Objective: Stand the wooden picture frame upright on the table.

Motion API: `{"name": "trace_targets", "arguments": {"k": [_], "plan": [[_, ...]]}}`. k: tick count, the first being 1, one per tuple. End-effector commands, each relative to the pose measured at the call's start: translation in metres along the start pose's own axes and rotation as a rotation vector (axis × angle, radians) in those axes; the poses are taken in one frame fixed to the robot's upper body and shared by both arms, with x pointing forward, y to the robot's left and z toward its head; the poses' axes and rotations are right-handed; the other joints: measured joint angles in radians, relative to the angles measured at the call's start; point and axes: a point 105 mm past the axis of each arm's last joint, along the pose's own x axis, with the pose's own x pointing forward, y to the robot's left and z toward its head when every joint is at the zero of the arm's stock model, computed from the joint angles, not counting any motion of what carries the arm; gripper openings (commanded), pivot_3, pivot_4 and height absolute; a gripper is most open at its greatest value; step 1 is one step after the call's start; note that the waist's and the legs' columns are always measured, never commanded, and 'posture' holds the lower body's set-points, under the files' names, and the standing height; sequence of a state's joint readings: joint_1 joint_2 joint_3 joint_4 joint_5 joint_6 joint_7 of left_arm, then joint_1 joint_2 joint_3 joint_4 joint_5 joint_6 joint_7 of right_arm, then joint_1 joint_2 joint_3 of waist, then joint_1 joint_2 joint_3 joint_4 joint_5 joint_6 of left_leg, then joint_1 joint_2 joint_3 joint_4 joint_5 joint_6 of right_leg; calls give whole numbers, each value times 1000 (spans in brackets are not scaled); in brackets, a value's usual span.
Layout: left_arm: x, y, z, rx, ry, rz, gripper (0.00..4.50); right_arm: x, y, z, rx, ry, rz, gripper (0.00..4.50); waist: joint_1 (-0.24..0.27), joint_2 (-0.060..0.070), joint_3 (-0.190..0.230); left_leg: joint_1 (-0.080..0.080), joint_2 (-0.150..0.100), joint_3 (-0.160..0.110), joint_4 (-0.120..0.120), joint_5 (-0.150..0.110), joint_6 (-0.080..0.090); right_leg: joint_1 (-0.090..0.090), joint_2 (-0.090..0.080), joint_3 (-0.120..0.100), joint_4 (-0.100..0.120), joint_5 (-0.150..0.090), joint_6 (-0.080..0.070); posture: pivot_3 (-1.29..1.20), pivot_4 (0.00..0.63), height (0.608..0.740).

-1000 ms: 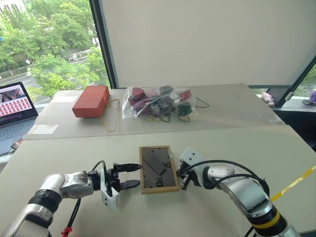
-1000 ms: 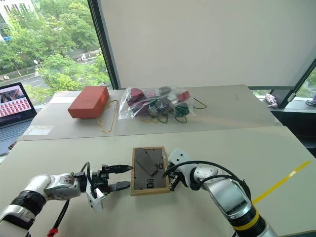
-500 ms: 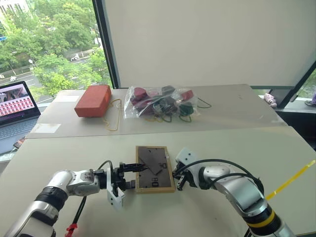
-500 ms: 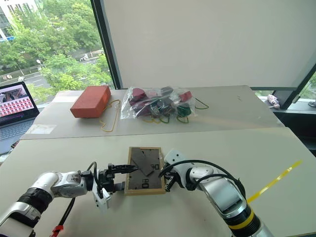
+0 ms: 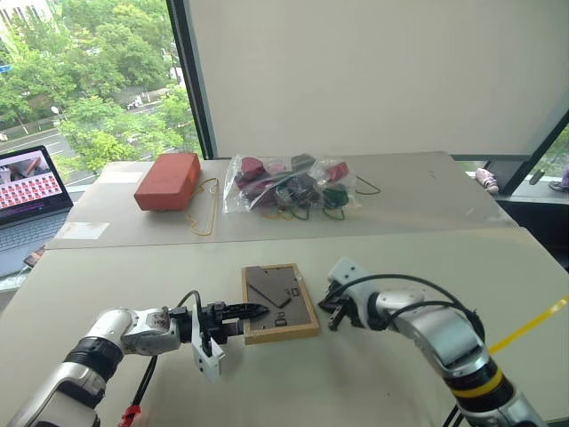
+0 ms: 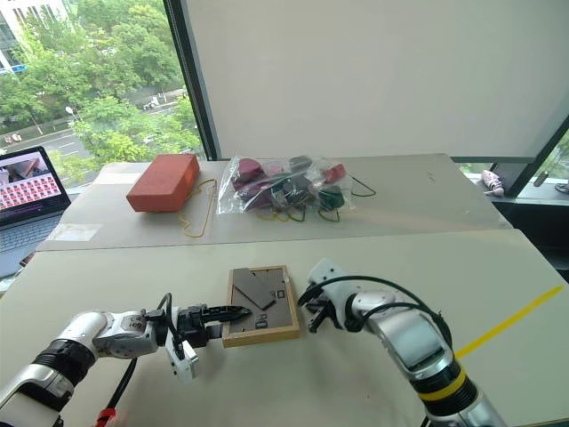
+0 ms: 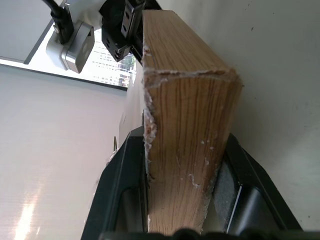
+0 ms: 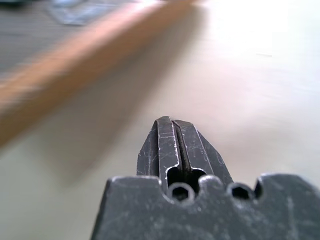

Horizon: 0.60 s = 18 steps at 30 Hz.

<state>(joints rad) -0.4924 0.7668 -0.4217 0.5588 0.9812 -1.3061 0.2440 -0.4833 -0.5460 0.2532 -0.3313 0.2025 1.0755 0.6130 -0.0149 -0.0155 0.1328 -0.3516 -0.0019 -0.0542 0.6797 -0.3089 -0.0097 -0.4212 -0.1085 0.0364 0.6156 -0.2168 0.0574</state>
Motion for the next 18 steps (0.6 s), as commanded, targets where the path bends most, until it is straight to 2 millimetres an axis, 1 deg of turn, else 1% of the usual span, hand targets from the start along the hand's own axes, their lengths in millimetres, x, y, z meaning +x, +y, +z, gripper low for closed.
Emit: {"name": "trace_targets", "arguments": {"k": [1, 2, 3, 4, 5, 6, 7, 8, 9, 10, 12, 13, 15, 18], "plan": [[-1, -21, 7, -30, -10, -83, 1160, -22, -31, 46, -50, -149, -65, 613, 0, 0, 0, 0, 0, 0, 0, 0, 0, 0, 0, 0, 0, 0, 0, 0, 150, 740], [-1, -22, 7, -26, -11, -85, 1160, -25, -35, 55, -51, -172, -55, 836, 0, 0, 0, 0, 0, 0, 0, 0, 0, 0, 0, 0, 0, 0, 0, 0, 150, 740], [-1, -22, 7, -24, -11, -85, 1160, -27, -35, 64, -45, -199, -31, 1054, 0, 0, 0, 0, 0, 0, 0, 0, 0, 0, 0, 0, 0, 0, 0, 0, 150, 740], [0, -22, 7, -23, -10, -85, 1160, -26, -28, 76, -18, -240, 27, 1516, 0, 0, 0, 0, 0, 0, 0, 0, 0, 0, 0, 0, 0, 0, 0, 0, 150, 740], [0, -22, 7, -22, -8, -85, 1160, -26, -23, 84, -1, -266, 69, 1926, -1, 0, 0, 0, 0, 0, 0, 0, 0, 0, 0, 0, 0, 0, 0, 0, 150, 740], [0, -22, 6, -21, -6, -83, 1160, -25, -17, 91, 23, -285, 119, 2213, -1, 0, 0, 0, 0, 0, 0, 0, 0, 0, 0, 0, 1, 0, 0, 0, 150, 740], [1, -21, 6, -18, -5, -77, 1160, -21, 0, 99, 60, -296, 233, 2555, -2, 0, 0, 0, 0, -1, -1, 0, 0, 0, 0, 0, 4, 0, 0, 0, 150, 740], [2, -21, 5, -15, -4, -71, 1160, -17, 13, 105, 86, -295, 318, 2923, -2, 0, 0, 0, 0, -1, -1, 0, 0, 0, 0, 0, 7, 0, 0, 0, 150, 740], [3, -20, 5, -12, -4, -67, 1160, -12, 27, 109, 101, -284, 403, 3119, -2, 0, 0, 0, 0, -1, 0, 0, 0, -1, 0, 0, 7, 0, 0, 0, 150, 740], [4, -20, 6, -10, -7, -65, 1160, -7, 40, 110, 102, -258, 484, 3457, -1, 0, 0, 0, 0, -1, 0, 0, 0, -1, 0, 0, 8, 0, 0, 0, 150, 740], [5, -21, 6, -6, -11, -64, 1160, 1, 51, 109, 107, -220, 556, 4309, 3, 1, 0, 0, 0, -1, 0, 0, 0, -1, 0, 0, 8, 0, 0, 0, 150, 740], [5, -21, 6, -5, -11, -63, 1160, 3, 52, 108, 113, -210, 569, 4465, 3, 1, 0, 0, 0, -1, 0, 0, 0, 0, 0, -1, 8, 0, 0, 0, 150, 740], [6, -21, 6, -2, -14, -61, 1160, 16, 51, 102, 124, -168, 573, 4465, 4, 1, 0, 0, -1, -1, 0, 0, 0, 0, -1, -1, 8, 0, 0, 0, 150, 740], [7, -20, 8, 2, -19, -55, 1160, 41, 48, 87, 111, -86, 562, 4465, 1, 1, 0, 0, -1, -1, 0, 0, 0, -1, -1, -1, 9, 0, 0, 0, 150, 740]]}}
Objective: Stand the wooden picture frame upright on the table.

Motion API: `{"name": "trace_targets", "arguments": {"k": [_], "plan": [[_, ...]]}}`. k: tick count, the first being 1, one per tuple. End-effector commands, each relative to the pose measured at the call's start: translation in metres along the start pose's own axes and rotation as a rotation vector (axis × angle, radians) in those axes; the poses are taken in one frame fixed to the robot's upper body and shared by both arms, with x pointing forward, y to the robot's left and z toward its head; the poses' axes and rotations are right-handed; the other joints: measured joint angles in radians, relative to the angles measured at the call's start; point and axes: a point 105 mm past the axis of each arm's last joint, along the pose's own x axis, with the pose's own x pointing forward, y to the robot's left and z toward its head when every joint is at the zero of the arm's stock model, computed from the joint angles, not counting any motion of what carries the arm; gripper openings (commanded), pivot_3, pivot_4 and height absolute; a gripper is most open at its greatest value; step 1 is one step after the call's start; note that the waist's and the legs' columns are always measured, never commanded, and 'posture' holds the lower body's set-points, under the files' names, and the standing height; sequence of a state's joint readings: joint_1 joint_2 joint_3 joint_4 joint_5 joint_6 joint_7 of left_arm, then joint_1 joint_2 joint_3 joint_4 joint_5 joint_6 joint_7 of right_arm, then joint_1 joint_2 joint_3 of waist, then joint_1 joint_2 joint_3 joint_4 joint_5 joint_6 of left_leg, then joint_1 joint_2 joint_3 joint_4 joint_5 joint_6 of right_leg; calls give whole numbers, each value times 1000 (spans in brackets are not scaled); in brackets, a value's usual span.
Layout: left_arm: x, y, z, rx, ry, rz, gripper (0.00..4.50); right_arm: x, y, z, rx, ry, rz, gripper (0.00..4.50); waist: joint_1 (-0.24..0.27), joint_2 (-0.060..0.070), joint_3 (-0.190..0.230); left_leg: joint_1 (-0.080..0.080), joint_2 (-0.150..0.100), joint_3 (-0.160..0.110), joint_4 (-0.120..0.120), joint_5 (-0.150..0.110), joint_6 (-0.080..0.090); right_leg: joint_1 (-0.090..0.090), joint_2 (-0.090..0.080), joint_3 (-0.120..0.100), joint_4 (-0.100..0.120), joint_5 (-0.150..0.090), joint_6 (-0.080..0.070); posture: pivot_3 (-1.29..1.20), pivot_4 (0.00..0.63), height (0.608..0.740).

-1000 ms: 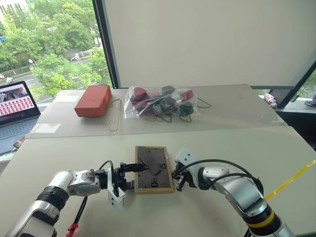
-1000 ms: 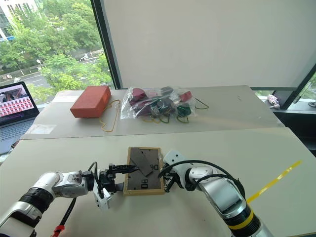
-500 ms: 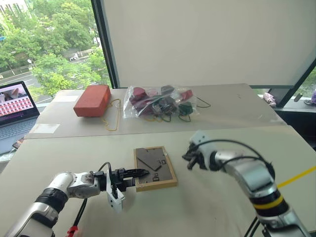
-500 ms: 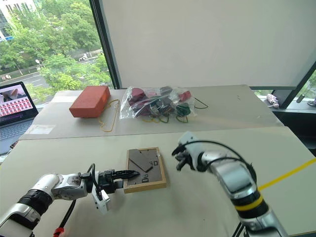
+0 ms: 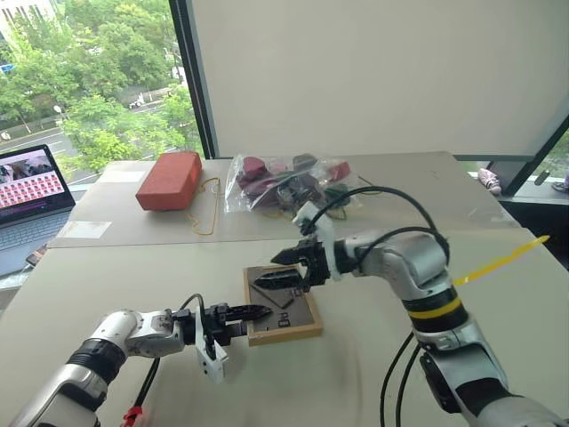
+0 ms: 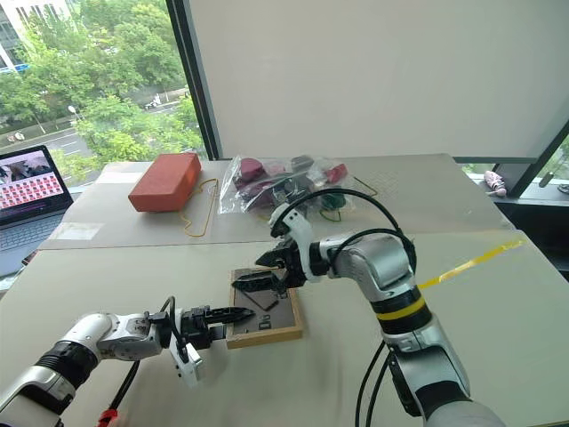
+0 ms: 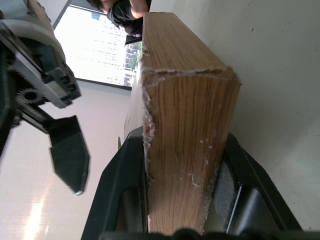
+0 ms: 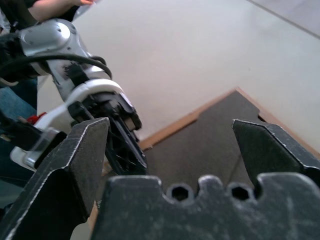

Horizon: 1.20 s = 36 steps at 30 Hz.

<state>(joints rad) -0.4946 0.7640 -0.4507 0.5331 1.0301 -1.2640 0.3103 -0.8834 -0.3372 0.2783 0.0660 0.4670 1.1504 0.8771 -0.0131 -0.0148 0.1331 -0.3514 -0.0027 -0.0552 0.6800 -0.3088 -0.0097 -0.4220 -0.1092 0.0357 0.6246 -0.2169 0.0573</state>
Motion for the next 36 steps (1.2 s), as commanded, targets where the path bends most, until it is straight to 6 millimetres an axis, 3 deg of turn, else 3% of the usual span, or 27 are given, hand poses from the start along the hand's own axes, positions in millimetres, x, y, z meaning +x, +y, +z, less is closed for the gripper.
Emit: {"name": "trace_targets", "arguments": {"k": [1, 4, 6, 11, 14, 19, 23, 29, 31, 33, 36], "plan": [[2, -18, 8, -25, -19, -63, 1160, 16, -15, -10, -36, 62, -6, 4465, -2, 0, 0, 0, 0, 0, 0, 0, 0, 0, 0, 0, 0, 0, 0, 0, 150, 740], [1, -18, 9, -26, -18, -58, 1160, 25, -19, -23, -43, 105, 22, 4465, -5, 1, 0, 0, 0, 0, 0, 0, 0, 0, 0, 0, 1, 0, 0, 0, 150, 740], [0, -18, 10, -26, -15, -55, 1160, 26, -5, -23, -42, 98, 107, 4465, -3, 1, 0, 1, 0, 0, 0, 0, 0, 0, 0, 0, 1, 0, 0, 0, 150, 740], [-1, -17, 9, -21, -4, -58, 1160, 5, 48, 10, -42, -55, 379, 4465, -5, 1, 0, 0, 0, 0, 0, 0, 0, -1, 0, 0, 1, 0, 0, 0, 150, 740], [0, -14, 9, -19, -3, -52, 1160, -8, 58, 19, -63, -103, 404, 4465, -3, 1, 1, -2, 0, -1, 0, 0, 0, -3, 0, 0, 1, 0, 0, 0, 150, 740], [1, -13, 10, -21, -2, -48, 1160, -15, 40, 13, -105, -106, 259, 4465, -12, 1, 1, -3, 0, 0, -1, 0, 0, -4, 0, -1, 1, 0, 0, 0, 150, 740], [1, -15, 9, -25, 7, -49, 1160, -26, 7, -14, -192, -8, 24, 4465, -11, 1, 1, -3, 0, 0, -1, 0, 0, -4, 0, -1, 0, 0, 0, 0, 150, 740], [-1, -16, 9, -30, 16, -49, 1160, -85, -28, -31, -236, -13, -228, 4465, -4, 1, 1, -2, 0, 0, 0, 0, 0, -3, 0, -1, 0, 0, 0, 0, 150, 740], [-1, -16, 9, -30, 17, -50, 1160, -109, -32, -34, -365, -17, -334, 4465, -4, 1, 1, -2, 0, 1, 0, 0, 0, -3, -1, 0, 0, 0, 0, 0, 150, 740], [-2, -16, 8, -35, 24, -43, 1160, -119, -25, -48, -603, 56, -396, 4465, -2, 1, 1, -2, 0, 1, -1, 0, 0, -3, 0, -1, 0, 0, 0, 0, 150, 740], [-2, -15, 7, -35, 28, -38, 1160, -104, -8, -89, -1079, 267, -345, 4465, -6, 1, 1, -1, 1, 2, -1, 0, 0, -3, -1, 0, -1, -1, 1, 0, 150, 740]]}}
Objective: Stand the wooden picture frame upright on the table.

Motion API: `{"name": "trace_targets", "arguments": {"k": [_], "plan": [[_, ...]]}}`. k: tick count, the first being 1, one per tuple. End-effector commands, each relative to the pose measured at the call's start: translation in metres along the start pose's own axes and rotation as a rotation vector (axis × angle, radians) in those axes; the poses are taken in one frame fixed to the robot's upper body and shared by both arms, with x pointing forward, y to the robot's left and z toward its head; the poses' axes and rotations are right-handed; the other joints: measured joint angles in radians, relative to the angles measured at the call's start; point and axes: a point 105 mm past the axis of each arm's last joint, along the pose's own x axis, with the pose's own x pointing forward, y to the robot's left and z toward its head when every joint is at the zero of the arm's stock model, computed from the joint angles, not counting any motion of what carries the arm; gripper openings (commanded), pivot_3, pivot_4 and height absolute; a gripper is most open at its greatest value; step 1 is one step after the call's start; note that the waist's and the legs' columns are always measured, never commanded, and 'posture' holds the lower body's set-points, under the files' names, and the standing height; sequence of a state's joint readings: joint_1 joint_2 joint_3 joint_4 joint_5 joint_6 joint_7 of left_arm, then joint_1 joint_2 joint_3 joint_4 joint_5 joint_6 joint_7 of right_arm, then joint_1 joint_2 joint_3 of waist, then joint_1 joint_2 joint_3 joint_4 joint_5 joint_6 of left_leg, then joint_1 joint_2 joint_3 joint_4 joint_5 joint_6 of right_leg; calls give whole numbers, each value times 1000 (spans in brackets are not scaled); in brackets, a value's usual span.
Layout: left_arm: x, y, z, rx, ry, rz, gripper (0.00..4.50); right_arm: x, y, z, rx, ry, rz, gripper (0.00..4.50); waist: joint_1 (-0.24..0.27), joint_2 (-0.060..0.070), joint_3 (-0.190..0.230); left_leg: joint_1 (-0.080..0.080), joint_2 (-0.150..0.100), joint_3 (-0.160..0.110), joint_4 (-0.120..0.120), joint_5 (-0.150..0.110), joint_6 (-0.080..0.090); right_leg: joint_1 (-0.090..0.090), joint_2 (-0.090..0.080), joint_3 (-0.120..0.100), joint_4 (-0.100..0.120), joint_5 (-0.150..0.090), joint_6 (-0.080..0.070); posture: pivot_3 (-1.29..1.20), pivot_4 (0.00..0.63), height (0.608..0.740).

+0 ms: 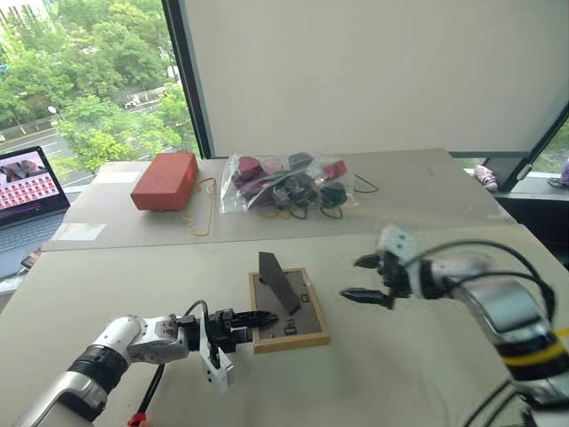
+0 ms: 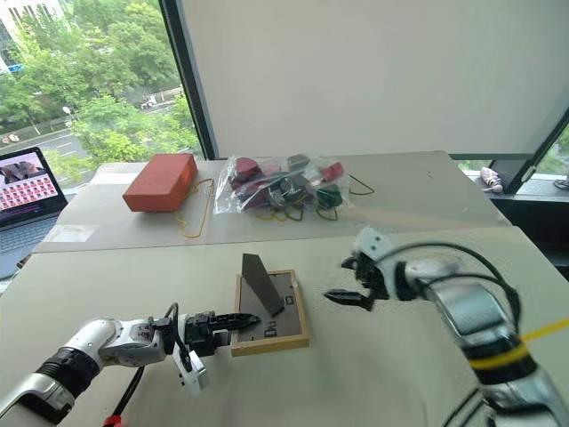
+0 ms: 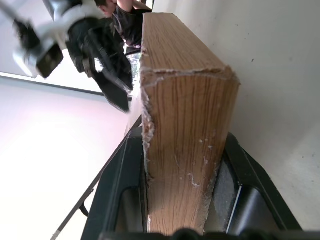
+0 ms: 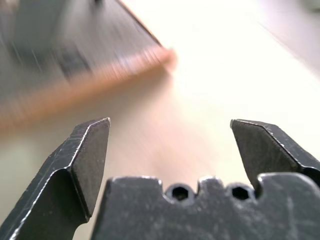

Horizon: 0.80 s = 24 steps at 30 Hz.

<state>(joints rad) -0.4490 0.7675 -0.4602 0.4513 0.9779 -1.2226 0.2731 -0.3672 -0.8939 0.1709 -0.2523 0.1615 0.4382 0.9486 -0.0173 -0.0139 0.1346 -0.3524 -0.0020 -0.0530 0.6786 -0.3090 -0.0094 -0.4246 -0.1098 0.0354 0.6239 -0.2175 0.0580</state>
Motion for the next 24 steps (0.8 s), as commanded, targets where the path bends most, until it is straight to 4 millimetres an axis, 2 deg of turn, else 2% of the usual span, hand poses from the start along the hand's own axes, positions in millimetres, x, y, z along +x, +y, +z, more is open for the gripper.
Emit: {"name": "trace_targets", "arguments": {"k": [1, 5, 10, 14, 18, 19, 24], "plan": [[-8, -13, -4, -34, 41, -48, 1160, 12, 49, 10, -609, -53, 59, 4465, -3, 0, 0, 1, 0, 1, 0, 0, 0, 1, 0, 0, 0, 0, 0, 0, 150, 740], [-9, -7, -4, -46, 36, -13, 1160, 31, 79, 29, -868, -231, -5, 4465, -14, -3, 1, 8, 1, 3, 1, 1, -1, 5, 0, 2, -4, 0, 0, 0, 150, 740], [-8, 10, 0, -77, 6, 75, 1160, 48, 75, 58, -960, -381, -165, 4465, -11, -6, 3, 7, 1, 3, 1, 2, -3, 4, 0, 2, -2, 0, -1, 0, 150, 740], [-8, 17, 1, -86, -5, 90, 1160, 50, 74, 66, -983, -423, -201, 4465, -1, -6, 3, 5, 1, 3, 0, 1, -3, 2, 0, 2, -1, 0, -1, 0, 150, 740], [-9, 16, -1, -95, 8, 80, 1160, 50, 71, 64, -973, -424, -222, 3471, 5, -7, 3, 4, 0, 3, 0, 1, -2, 3, 0, 1, -2, 0, -1, 0, 150, 740], [-9, 16, -2, -97, 13, 78, 1160, 49, 71, 65, -975, -431, -228, 3003, 5, -7, 3, 4, 0, 3, 0, 1, -2, 3, 0, 1, -2, 0, -1, 0, 150, 740], [-10, 18, -6, -116, 37, 96, 1160, 44, 73, 74, -952, -475, -258, 1344, 2, -6, 3, 4, 0, 3, 0, 1, -1, 3, 0, 1, -8, 0, -1, 0, 150, 740]]}}
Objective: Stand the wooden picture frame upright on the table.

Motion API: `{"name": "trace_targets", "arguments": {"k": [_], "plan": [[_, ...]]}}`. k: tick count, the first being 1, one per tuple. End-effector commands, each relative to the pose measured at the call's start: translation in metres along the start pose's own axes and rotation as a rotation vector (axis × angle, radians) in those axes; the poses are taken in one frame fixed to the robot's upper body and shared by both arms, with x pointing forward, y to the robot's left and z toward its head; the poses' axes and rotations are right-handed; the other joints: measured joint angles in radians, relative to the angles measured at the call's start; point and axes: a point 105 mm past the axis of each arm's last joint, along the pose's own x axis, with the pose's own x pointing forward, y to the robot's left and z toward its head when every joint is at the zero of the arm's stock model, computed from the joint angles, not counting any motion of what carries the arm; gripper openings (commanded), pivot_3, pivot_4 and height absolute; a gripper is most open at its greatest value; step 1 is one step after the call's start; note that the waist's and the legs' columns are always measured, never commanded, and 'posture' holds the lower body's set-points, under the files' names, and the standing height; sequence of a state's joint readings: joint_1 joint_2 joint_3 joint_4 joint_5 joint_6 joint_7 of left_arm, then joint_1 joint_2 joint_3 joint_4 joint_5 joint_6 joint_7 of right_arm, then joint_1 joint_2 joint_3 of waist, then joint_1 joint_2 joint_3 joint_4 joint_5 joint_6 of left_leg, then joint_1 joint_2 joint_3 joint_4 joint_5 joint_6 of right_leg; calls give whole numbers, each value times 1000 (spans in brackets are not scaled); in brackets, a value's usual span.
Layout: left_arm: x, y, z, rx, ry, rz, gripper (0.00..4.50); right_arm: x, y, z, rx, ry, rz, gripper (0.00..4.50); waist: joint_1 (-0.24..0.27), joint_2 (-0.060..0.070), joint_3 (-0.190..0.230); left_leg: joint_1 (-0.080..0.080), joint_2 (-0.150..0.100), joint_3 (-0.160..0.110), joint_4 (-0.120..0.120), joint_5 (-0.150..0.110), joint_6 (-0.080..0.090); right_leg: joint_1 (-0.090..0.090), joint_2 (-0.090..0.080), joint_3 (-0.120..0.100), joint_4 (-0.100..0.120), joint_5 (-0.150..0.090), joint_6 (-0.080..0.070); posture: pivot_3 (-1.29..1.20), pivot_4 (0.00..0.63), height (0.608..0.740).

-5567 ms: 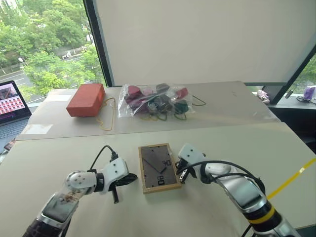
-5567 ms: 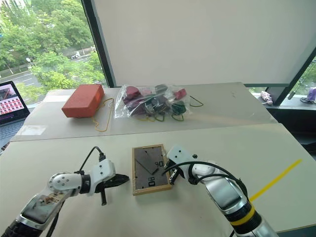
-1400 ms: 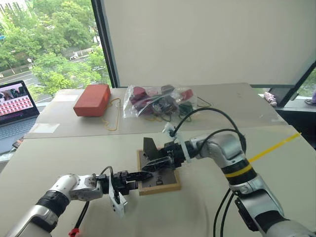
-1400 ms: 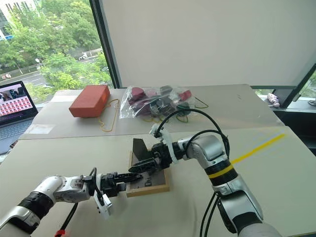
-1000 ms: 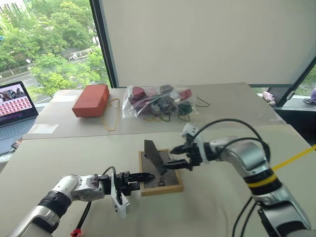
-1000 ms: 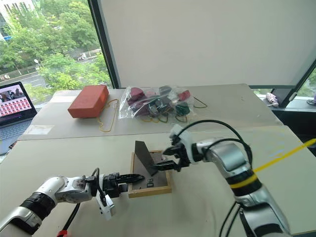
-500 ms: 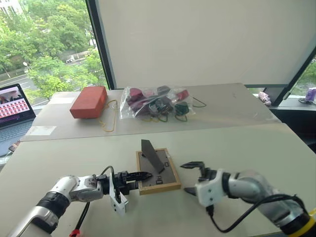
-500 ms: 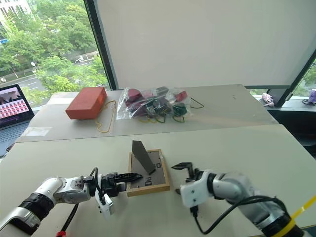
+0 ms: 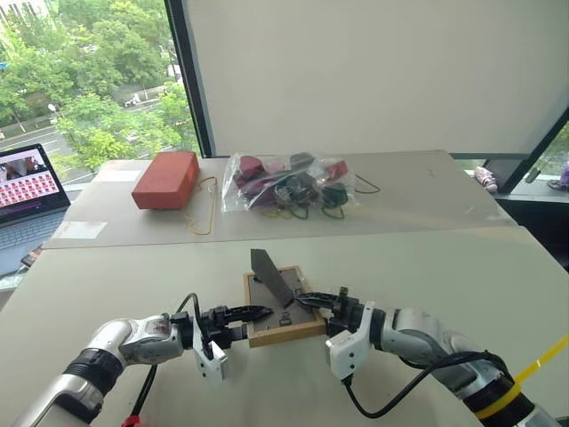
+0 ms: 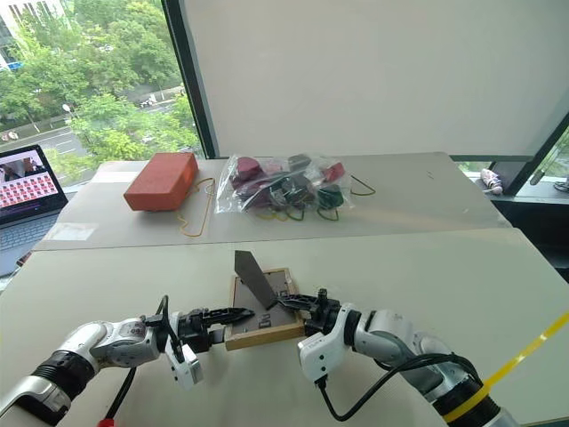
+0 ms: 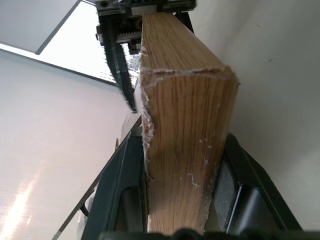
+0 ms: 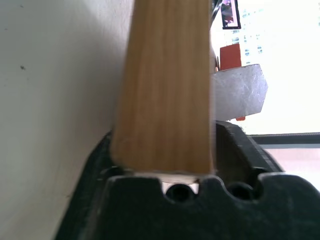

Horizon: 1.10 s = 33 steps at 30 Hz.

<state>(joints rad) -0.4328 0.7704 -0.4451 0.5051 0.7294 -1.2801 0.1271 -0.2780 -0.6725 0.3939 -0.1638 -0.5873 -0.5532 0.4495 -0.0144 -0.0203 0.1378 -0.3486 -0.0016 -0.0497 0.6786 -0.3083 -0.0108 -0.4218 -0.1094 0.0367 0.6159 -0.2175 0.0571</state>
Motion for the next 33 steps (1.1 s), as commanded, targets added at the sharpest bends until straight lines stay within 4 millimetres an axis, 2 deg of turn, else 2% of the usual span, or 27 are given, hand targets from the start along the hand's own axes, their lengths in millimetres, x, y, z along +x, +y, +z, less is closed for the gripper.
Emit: {"name": "trace_targets", "arguments": {"k": [1, 2, 4, 5, 9, 13, 14, 16, 17, 21, 22, 26, 29, 33], "plan": [[-1, 7, -4, 7, 19, 18, 1160, -3, -21, 9, -17, -37, -92, 1231, 0, 0, 0, 0, 0, 0, 0, 0, 0, 0, 0, 0, 0, 0, 0, 0, 150, 740], [-1, 11, -5, -7, 24, 41, 1160, -2, -21, 10, 6, -40, -82, 1232, 0, 0, 0, 0, 0, 0, 0, 0, 0, 0, 0, 0, 0, 0, 0, 0, 150, 740], [-1, 17, -6, -44, 29, 75, 2160, -2, -16, 11, 97, -41, -39, 1232, 0, 0, 0, 0, 0, 0, 0, 0, 0, 0, 0, 0, 0, 0, 0, 0, 150, 740], [-1, 18, -9, -61, 49, 82, 2495, -2, -20, 12, 150, -37, -44, 1230, 0, 0, 0, 0, 0, -1, 0, 0, 0, 1, 0, 0, 0, 0, 0, 0, 150, 740], [-13, 39, -19, -154, 171, 226, 3808, -8, -48, 7, 325, -13, -102, 1230, -4, 0, 0, 0, 0, -1, 0, 0, 0, 1, 0, 0, 0, 0, 0, 0, 150, 740], [-28, 55, -17, -257, 269, 351, 3808, -20, -79, -8, 529, 25, -155, 1230, -8, 0, 1, 0, 1, -2, 0, -1, 1, 0, 0, 0, 1, 0, 0, 0, 150, 740], [-31, 55, -15, -289, 297, 373, 3808, -24, -93, -17, 615, 46, -178, 1230, -6, 0, 1, 0, 1, -2, 0, -1, 1, 0, 0, 0, 1, 0, 0, 0, 150, 740], [-33, 48, -9, -342, 343, 386, 3808, -33, -120, -28, 803, 52, -188, 1230, -8, 2, 2, 0, 1, -2, 1, -1, 1, 0, 0, 0, 1, 0, 0, 0, 150, 740], [-35, 44, -8, -378, 375, 397, 3808, -36, -126, -37, 949, 87, -154, 1230, -9, 3, 3, 0, 1, -1, 1, -1, 1, 0, 0, 1, 1, 0, 0, 0, 150, 740], [-35, 33, -7, -434, 443, 411, 3808, -46, -142, -47, 1260, 128, -61, 1230, 4, 5, 4, 0, 1, -4, -1, -1, 1, -1, 0, -3, 8, -1, -2, 0, 150, 740], [-34, 33, -6, -438, 448, 414, 3808, -47, -142, -47, 1351, 123, -26, 1230, 5, 5, 4, -1, 1, -5, -1, -1, 2, -1, 0, -4, 8, -1, -3, 0, 150, 740], [-30, 35, -4, -438, 448, 419, 3808, -47, -138, -47, 1522, 104, 87, 1230, 4, 5, 4, -4, 1, -5, 0, -1, 2, -2, 0, -4, 8, -1, -3, 0, 150, 740], [-30, 35, -4, -439, 452, 420, 3808, -46, -131, -52, 1573, 124, 118, 1230, 1, 5, 4, -4, 1, -5, 0, -1, 2, -2, 0, -4, 8, -1, -3, 0, 150, 740], [-29, 36, -3, -437, 446, 422, 3808, -42, -98, -69, 1623, 225, 185, 1230, 0, 5, 4, -4, 1, -5, 0, -1, 2, -3, 0, -4, 8, -1, -2, 0, 150, 740]]}}
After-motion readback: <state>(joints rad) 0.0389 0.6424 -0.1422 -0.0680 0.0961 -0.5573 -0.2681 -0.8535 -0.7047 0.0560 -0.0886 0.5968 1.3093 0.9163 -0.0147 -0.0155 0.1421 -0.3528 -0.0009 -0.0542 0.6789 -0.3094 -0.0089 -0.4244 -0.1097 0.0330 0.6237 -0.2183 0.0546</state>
